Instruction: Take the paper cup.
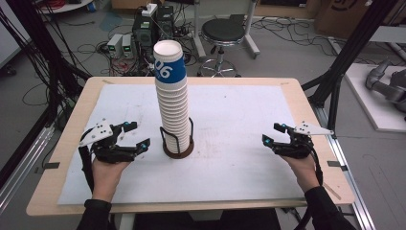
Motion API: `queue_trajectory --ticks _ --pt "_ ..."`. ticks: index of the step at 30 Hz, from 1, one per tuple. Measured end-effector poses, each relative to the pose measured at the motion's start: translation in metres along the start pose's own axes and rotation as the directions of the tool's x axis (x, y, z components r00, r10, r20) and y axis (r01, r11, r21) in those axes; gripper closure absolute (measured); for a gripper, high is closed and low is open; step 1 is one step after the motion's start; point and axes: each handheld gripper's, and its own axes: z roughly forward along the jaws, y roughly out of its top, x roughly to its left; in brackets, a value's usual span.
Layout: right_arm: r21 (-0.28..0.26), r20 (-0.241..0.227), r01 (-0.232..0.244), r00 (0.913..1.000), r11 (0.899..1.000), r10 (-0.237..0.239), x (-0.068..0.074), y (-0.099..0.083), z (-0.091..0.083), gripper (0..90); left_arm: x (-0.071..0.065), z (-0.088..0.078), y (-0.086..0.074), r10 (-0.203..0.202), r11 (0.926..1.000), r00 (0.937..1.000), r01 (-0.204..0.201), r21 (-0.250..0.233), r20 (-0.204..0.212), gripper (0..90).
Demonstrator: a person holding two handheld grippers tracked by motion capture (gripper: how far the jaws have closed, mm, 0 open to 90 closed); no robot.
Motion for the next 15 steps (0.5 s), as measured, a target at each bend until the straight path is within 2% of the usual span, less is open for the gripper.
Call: queue_trajectory --ticks 2,5,7,10,15 --pt "0.001 0.000 0.011 0.9999 1.000 -0.011 -0.001 0.000 0.000 24.1 0.002 -0.001 0.001 -0.011 0.9999 0.9999 0.011 0.001 0.005 16.8" --pt "-0.008 0.006 0.003 1.0000 1.000 -0.003 -0.002 0.000 -0.002 24.0 0.003 -0.002 0.005 -0.030 0.9996 0.9993 0.029 0.004 0.023 16.8" --pt "-0.011 0.009 -0.001 1.0000 1.000 0.001 -0.002 0.000 -0.003 24.1 0.001 -0.003 0.008 -0.015 0.9999 0.9996 0.015 0.005 0.022 16.8" --pt "-0.012 0.005 0.004 1.0000 1.000 -0.004 -0.001 0.000 -0.004 24.1 -0.001 -0.002 0.012 -0.014 0.9999 0.9991 0.014 0.006 0.041 15.5" --pt "-0.017 0.005 0.010 0.9999 1.000 -0.010 0.000 0.001 -0.006 24.1 -0.002 0.000 0.019 -0.003 1.0000 0.9990 0.003 -0.004 0.044 11.9"
